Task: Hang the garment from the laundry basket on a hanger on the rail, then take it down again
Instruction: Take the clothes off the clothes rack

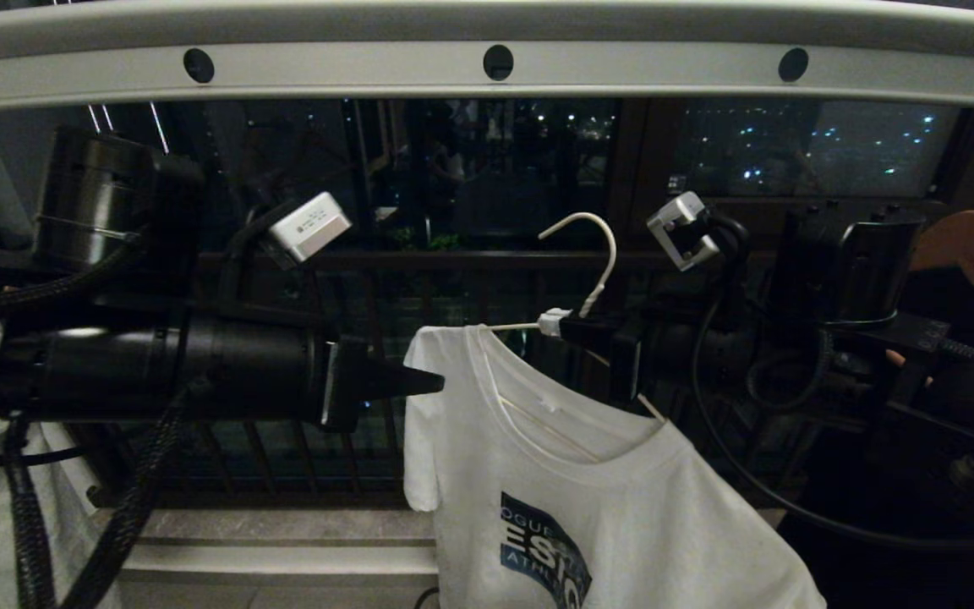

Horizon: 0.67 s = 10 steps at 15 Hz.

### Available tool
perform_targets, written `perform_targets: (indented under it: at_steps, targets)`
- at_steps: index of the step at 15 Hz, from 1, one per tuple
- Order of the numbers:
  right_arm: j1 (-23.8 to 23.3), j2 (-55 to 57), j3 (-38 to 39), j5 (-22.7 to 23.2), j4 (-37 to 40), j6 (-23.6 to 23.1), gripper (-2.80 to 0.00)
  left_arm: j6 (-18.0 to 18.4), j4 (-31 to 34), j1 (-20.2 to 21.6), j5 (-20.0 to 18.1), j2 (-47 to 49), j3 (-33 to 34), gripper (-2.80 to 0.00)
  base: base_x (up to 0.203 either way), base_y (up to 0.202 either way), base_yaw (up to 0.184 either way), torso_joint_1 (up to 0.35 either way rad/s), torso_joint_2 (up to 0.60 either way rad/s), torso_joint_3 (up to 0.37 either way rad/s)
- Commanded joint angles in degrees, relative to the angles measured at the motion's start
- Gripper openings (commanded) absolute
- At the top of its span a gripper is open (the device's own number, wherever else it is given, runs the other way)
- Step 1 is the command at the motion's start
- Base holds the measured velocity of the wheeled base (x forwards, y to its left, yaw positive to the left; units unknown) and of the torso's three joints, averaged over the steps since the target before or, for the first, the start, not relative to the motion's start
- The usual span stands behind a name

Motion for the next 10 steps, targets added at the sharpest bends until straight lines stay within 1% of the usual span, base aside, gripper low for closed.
perform_targets:
  at_steps: [1,2,4,6,8,9,10]
  targets:
    - [-0.2,0.8,-0.3,0.0,-0.2,0.1,-2.8,-0.1,1.2,-0.9,4.3,4.3,-2.0,0.0,0.0,0.0,0.0,0.0,0.0,0.0]
    - [-0.2,1.2,-0.4,0.0,-0.2,0.1,-2.8,-0.1,1.9,-2.7,9.7,5.1,-2.8,0.0,0.0,0.0,0.0,0.0,0.0,0.0]
    - [-0.2,1.4,-0.4,-0.1,-0.2,0.1,-2.8,-0.7,2.1,-7.6,18.4,6.7,-3.4,0.0,0.0,0.0,0.0,0.0,0.0,0.0]
    - [-0.1,1.2,-0.3,-0.1,-0.2,0.1,-2.8,-2.8,-0.7,-10.8,27.5,8.7,-3.8,0.0,0.0,0.0,0.0,0.0,0.0,0.0]
    - [0.0,1.0,-0.3,-0.1,-0.2,0.1,-2.8,-2.7,-3.6,-12.2,32.6,9.9,-2.7,0.0,0.0,0.0,0.0,0.0,0.0,0.0]
    - [0.0,1.0,-0.3,-0.1,-0.2,0.1,-2.8,-2.6,-3.9,-12.6,35.5,10.7,-2.8,0.0,0.0,0.0,0.0,0.0,0.0,0.0]
    - [0.0,0.8,-0.3,-0.1,-0.2,0.1,-2.8,-2.6,-4.0,-13.1,39.5,11.8,-3.0,0.0,0.0,0.0,0.0,0.0,0.0,0.0]
